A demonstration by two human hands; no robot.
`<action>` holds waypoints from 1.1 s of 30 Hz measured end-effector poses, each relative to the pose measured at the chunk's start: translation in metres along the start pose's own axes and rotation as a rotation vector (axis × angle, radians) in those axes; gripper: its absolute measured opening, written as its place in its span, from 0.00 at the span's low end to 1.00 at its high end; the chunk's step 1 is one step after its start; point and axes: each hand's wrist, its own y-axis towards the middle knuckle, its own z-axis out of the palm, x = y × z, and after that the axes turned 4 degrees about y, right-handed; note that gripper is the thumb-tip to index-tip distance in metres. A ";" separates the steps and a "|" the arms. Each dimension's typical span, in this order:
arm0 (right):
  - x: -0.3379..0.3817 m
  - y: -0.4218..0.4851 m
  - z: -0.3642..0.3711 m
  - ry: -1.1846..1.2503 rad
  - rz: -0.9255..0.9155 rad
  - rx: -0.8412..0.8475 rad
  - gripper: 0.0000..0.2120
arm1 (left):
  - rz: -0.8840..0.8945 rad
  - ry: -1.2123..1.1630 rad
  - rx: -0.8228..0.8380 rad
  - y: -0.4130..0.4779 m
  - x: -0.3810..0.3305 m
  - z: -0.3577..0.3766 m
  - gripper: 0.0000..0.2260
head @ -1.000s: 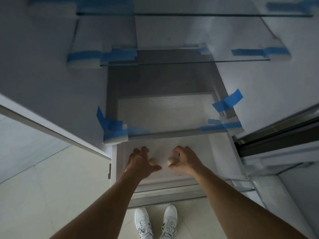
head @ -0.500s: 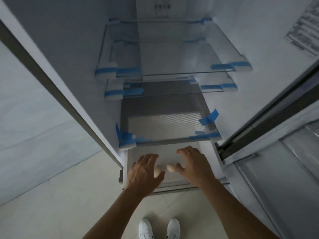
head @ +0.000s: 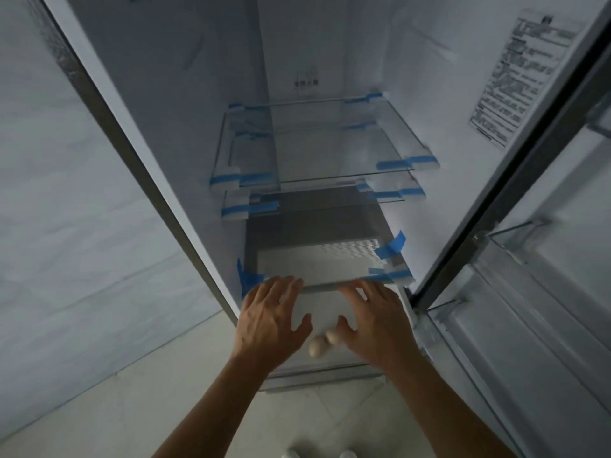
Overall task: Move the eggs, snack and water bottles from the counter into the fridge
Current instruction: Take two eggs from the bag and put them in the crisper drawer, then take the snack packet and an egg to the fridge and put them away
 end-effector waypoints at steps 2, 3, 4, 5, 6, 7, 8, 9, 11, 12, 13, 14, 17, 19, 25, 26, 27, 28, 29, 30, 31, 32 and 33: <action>-0.002 -0.001 -0.007 -0.024 0.012 -0.033 0.25 | 0.037 0.007 -0.009 0.005 -0.008 -0.001 0.29; -0.005 -0.002 -0.011 -0.037 0.026 -0.051 0.25 | 0.066 0.005 -0.007 0.010 -0.012 0.000 0.29; -0.009 -0.004 -0.015 -0.044 0.050 -0.064 0.25 | 0.101 0.001 -0.001 0.015 -0.017 0.000 0.29; -0.013 -0.007 -0.018 -0.046 0.082 -0.074 0.25 | 0.139 -0.004 0.006 0.021 -0.022 0.001 0.29; -0.017 -0.011 -0.020 -0.049 0.119 -0.084 0.26 | 0.180 -0.012 0.011 0.027 -0.028 0.003 0.29; -0.021 -0.016 -0.023 -0.061 0.156 -0.101 0.26 | 0.223 -0.026 0.013 0.035 -0.034 0.004 0.29; -0.025 -0.021 -0.025 -0.075 0.196 -0.123 0.27 | 0.271 -0.045 0.022 0.042 -0.041 0.007 0.28; -0.028 -0.027 -0.029 -0.086 0.242 -0.146 0.27 | 0.321 -0.067 0.030 0.049 -0.048 0.009 0.28; -0.031 -0.041 -0.035 -0.105 0.351 -0.204 0.26 | 0.422 -0.124 0.045 0.061 -0.062 0.017 0.28; -0.030 -0.049 -0.039 -0.122 0.410 -0.235 0.26 | 0.480 -0.161 0.046 0.064 -0.070 0.020 0.28; -0.029 -0.059 -0.042 -0.138 0.470 -0.261 0.25 | 0.543 -0.208 0.049 0.068 -0.078 0.023 0.27; -0.025 -0.070 -0.044 -0.155 0.528 -0.287 0.25 | 0.609 -0.259 0.048 0.069 -0.086 0.025 0.27; -0.013 -0.105 -0.048 -0.216 0.709 -0.319 0.24 | 0.809 -0.349 0.034 0.069 -0.114 0.033 0.26; -0.002 -0.130 -0.052 -0.250 0.847 -0.341 0.24 | 0.929 -0.403 0.035 0.060 -0.133 0.038 0.25; 0.047 -0.218 -0.060 -0.343 1.198 -0.429 0.25 | 1.277 -0.489 0.128 0.004 -0.187 0.032 0.25; 0.056 -0.233 -0.059 -0.362 1.254 -0.448 0.25 | 1.320 -0.500 0.146 -0.009 -0.194 0.029 0.25; 0.066 -0.247 -0.058 -0.380 1.307 -0.468 0.25 | 1.358 -0.510 0.172 -0.022 -0.202 0.025 0.25; 0.077 -0.262 -0.057 -0.398 1.353 -0.489 0.24 | 1.397 -0.516 0.203 -0.036 -0.210 0.021 0.25; 0.088 -0.276 -0.056 -0.417 1.396 -0.509 0.24 | 1.442 -0.520 0.234 -0.051 -0.216 0.017 0.25; 0.101 -0.290 -0.055 -0.440 1.437 -0.530 0.23 | 1.495 -0.523 0.257 -0.066 -0.222 0.014 0.25; 0.114 -0.303 -0.053 -0.462 1.482 -0.550 0.22 | 1.555 -0.528 0.269 -0.082 -0.228 0.011 0.25; 0.129 -0.317 -0.052 -0.482 1.536 -0.566 0.22 | 1.616 -0.538 0.277 -0.098 -0.232 0.008 0.24; 0.144 -0.331 -0.050 -0.496 1.595 -0.583 0.22 | 1.673 -0.545 0.283 -0.115 -0.237 0.003 0.24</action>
